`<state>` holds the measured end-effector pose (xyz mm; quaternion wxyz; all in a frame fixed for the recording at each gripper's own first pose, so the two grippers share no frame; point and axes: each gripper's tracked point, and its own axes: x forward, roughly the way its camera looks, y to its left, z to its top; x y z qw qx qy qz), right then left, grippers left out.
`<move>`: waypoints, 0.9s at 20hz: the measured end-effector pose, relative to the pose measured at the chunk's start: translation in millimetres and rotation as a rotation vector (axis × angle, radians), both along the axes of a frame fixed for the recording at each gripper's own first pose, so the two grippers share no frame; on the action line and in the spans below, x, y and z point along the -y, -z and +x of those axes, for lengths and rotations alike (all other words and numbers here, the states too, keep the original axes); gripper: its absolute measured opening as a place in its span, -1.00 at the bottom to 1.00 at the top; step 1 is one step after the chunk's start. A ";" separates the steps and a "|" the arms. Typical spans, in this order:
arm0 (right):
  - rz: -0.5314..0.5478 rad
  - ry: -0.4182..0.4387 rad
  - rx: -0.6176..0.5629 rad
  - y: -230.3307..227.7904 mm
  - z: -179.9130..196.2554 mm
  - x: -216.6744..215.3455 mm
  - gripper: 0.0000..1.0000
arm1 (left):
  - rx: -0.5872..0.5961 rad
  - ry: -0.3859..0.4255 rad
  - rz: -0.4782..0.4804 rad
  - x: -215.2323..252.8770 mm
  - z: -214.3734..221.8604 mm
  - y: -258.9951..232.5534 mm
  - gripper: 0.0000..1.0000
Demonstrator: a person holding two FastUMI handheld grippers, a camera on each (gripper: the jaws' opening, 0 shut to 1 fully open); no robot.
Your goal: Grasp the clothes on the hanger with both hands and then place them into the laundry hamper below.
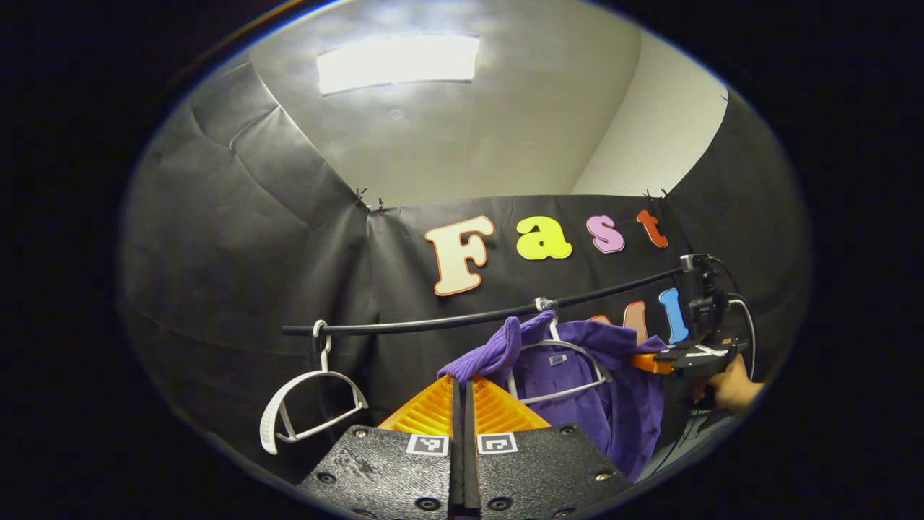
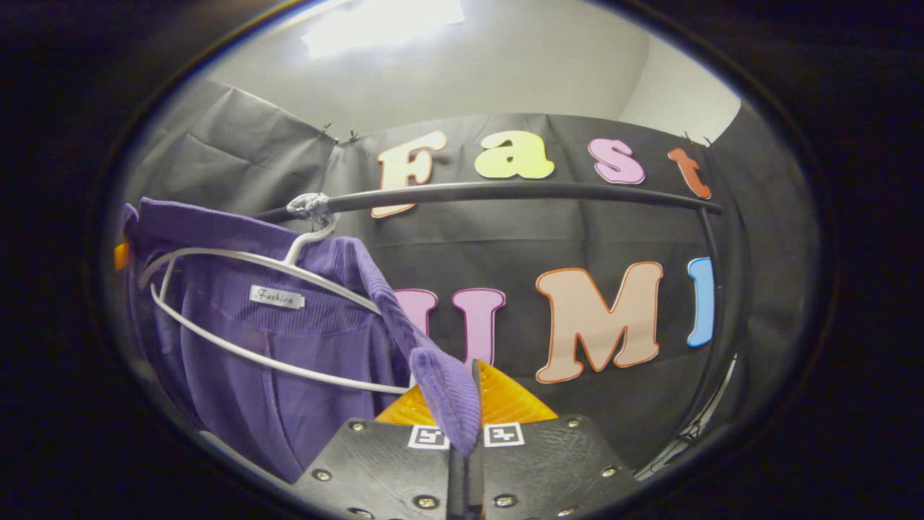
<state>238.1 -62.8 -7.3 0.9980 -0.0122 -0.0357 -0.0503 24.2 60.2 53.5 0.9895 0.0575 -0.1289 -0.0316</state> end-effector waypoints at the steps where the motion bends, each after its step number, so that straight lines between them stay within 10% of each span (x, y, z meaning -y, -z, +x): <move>1: -0.012 0.016 0.009 -4.5 0.2 1.3 -0.85 | 0.006 -0.010 0.003 -7.2 3.9 -3.6 -1.00; 18: -0.040 0.108 0.000 -4.8 71.3 48.6 -0.94 | -0.055 -0.007 -0.030 -33.7 90.4 16.3 -1.00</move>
